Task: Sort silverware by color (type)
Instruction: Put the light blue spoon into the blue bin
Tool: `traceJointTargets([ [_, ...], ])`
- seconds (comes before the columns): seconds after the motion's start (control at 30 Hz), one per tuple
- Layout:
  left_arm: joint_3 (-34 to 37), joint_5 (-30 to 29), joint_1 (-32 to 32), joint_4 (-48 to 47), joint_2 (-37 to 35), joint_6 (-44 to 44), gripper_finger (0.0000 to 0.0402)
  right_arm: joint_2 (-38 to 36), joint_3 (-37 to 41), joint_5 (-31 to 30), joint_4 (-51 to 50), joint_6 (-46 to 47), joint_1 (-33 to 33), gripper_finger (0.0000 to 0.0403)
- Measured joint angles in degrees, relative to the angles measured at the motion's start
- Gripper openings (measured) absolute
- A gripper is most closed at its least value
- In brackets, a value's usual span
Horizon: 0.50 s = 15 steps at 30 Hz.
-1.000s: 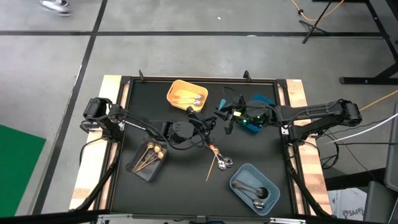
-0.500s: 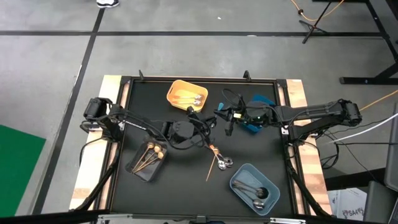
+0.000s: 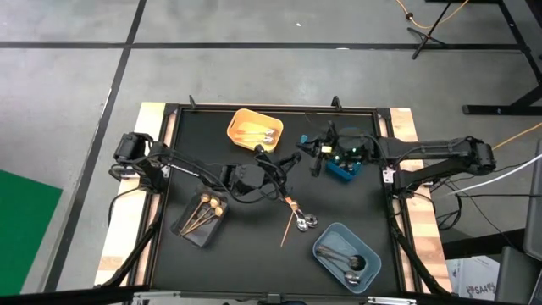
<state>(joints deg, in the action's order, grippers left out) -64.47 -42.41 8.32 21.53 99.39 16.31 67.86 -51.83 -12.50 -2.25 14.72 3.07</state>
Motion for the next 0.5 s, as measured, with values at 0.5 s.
traceJointTargets([
  [0.5,0.0,0.08,-0.11,-0.42,0.0,0.08,0.0084,-15.24,0.0,1.11,-30.81,1.31,20.68,0.0],
])
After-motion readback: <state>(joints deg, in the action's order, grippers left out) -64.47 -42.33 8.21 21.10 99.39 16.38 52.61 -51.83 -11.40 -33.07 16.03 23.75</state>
